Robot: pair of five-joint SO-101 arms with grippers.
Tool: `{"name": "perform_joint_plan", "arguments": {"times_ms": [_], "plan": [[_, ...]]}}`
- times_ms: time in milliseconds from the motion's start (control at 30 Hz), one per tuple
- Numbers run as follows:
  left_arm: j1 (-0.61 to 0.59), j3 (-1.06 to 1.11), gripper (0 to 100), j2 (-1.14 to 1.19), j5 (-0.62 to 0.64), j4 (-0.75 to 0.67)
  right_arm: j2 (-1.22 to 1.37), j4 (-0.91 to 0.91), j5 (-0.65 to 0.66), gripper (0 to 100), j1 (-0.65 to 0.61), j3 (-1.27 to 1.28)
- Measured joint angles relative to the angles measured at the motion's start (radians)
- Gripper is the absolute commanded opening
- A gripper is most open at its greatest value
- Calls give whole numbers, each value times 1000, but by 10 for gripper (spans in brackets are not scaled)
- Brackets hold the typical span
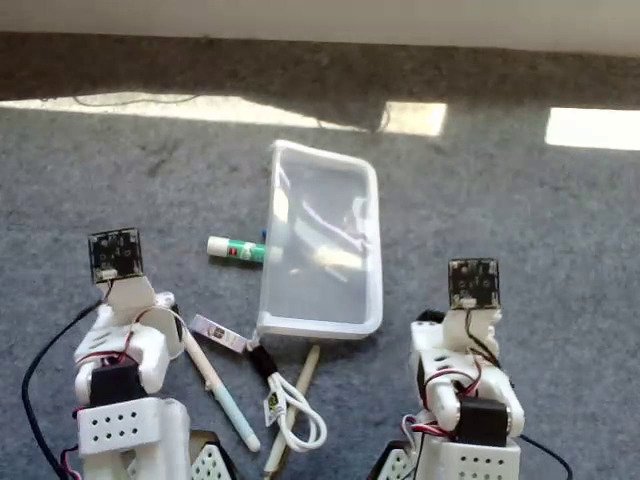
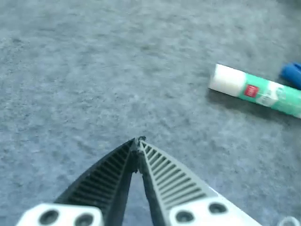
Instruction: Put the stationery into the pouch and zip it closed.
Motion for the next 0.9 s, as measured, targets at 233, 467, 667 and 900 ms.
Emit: {"name": "perform_joint_plan", "arguments": {"times_ms": [233, 467, 667, 900], "plan": [[-63, -29, 14, 2, -187, 101, 5, -60, 129, 58, -94, -169], [-64, -29, 14, 2, -196, 104, 130, -58, 130, 58, -299, -405], [-124, -29, 17, 2, -198, 104, 477, 5, 130, 62, -494, -580], [-164, -29, 26, 2, -198, 106, 799, 9, 61, 63, -758, -660]]}}
